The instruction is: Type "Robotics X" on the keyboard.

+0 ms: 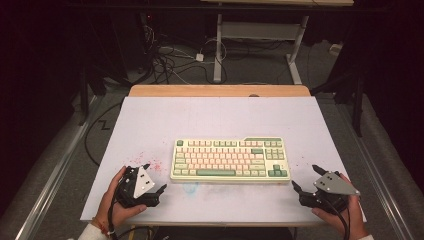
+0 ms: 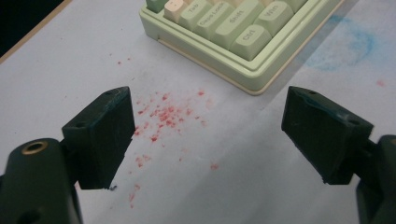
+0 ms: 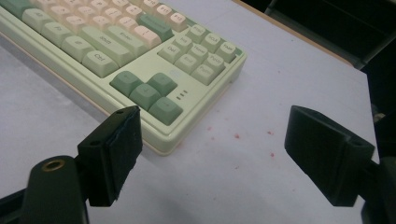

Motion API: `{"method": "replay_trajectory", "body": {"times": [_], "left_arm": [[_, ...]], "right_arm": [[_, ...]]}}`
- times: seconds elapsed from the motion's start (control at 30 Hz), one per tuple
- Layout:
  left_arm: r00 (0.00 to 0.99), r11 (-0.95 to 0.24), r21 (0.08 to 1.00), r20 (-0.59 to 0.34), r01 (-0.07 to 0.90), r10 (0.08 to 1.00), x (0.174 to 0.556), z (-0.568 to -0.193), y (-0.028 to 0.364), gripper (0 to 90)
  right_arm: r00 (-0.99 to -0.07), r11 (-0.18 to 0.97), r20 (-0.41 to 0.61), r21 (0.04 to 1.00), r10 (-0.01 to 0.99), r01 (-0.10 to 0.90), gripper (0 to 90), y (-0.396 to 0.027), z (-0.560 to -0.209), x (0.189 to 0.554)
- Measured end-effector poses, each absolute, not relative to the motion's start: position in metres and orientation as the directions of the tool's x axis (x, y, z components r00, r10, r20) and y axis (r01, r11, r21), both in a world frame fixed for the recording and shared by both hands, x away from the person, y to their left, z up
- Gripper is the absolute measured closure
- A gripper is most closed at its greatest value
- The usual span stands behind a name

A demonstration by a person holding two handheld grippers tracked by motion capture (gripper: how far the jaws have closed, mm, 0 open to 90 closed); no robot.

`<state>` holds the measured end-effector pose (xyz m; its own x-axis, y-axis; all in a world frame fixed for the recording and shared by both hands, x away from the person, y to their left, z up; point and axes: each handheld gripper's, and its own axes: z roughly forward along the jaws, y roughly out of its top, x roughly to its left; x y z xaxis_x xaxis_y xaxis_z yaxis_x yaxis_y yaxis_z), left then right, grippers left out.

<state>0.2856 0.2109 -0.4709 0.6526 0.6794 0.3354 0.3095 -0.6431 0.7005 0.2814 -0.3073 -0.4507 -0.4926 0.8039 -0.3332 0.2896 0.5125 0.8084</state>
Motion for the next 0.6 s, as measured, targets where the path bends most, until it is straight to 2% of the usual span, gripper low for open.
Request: {"method": "replay_trajectory", "body": {"times": [0.6], "left_arm": [[0.662, -0.652, 0.696, 0.340, 0.301, 0.668, 0.2858, -0.4720, 0.2094, 16.1]], "right_arm": [[-0.506, 0.518, -0.334, 0.808, 0.795, 0.281, 19.5, -0.3007, -0.4489, 0.2768]]}}
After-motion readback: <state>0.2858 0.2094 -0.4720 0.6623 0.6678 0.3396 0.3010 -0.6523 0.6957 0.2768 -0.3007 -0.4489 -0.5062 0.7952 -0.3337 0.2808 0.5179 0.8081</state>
